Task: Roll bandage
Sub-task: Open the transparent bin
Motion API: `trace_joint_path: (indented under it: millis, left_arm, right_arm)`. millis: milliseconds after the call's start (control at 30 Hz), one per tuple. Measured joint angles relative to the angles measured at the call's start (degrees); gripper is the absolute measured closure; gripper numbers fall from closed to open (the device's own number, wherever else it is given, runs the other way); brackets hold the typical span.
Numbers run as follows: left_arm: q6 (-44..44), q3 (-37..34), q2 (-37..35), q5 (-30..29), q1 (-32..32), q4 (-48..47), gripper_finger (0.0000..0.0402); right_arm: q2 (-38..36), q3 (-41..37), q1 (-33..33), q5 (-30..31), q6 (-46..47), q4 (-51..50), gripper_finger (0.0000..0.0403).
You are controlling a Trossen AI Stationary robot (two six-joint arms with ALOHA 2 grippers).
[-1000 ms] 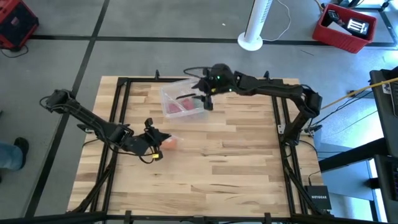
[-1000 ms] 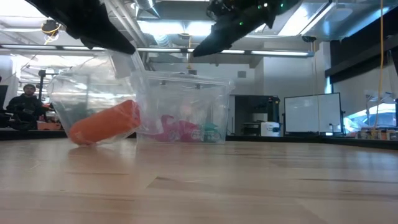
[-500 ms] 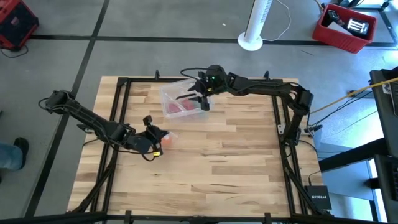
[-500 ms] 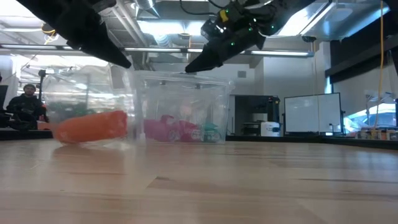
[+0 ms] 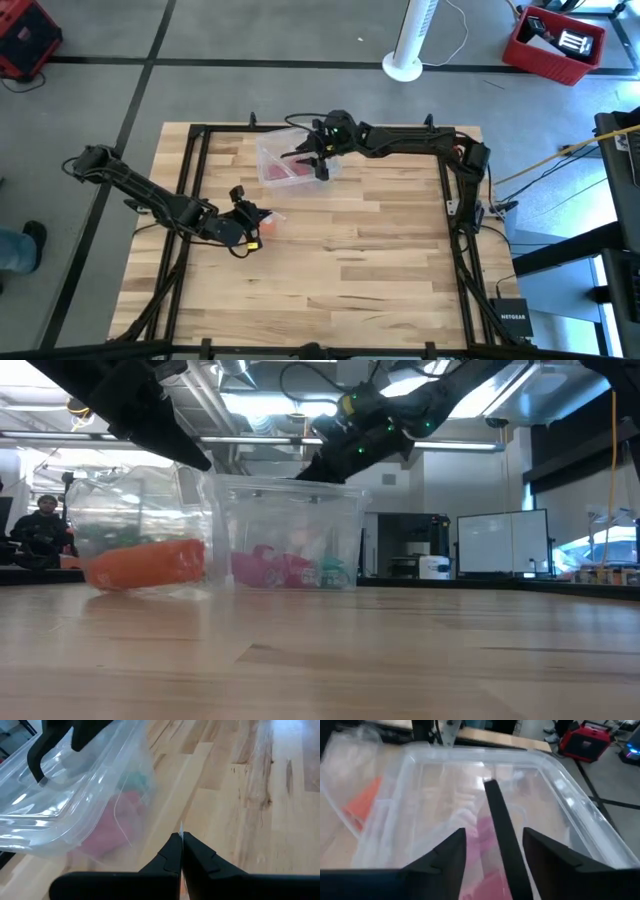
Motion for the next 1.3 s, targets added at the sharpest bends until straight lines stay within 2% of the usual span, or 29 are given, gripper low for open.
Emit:
trace_joint_path:
  millis: [133,333,467,633,867,1133,1300]
  left_arm:
    - [-0.7,0.0,0.0,0.0,0.0,0.0,0.0401]
    - [-0.9,0.0,0.0,0.0,0.0,0.0,0.0401]
    - [-0.9,0.0,0.0,0.0,0.0,-0.1,0.0401]
    - [-0.9,0.0,0.0,0.0,0.0,0.0,0.0401]
    - [-1.1,0.0,0.0,0.0,0.0,-0.1,0.0401]
    - [1.5,0.0,0.0,0.0,0.0,0.1,0.0401]
    - [1.8,0.1,-0.1,0.1,0.0,1.5,0.0401]
  right_arm:
    - [0.1,0.0,0.1,-0.5,0.4,1.2,0.0259]
    - [0.5,0.0,0.1,2.9,0.4,1.3,0.0369]
    - [0.3,0.1,0.2,4.5,0.4,1.7,0.037]
    - [-0.7,0.7,1.3,8.3,0.5,1.0,0.0353]
    - [-5.9,3.6,2.3,9.8,0.5,-4.5,0.0367]
    - [-19.3,6.1,6.5,18.8,-1.4,-26.3,0.0363]
    - [-26.7,4.3,11.8,19.8,2.0,-42.7,0.0367]
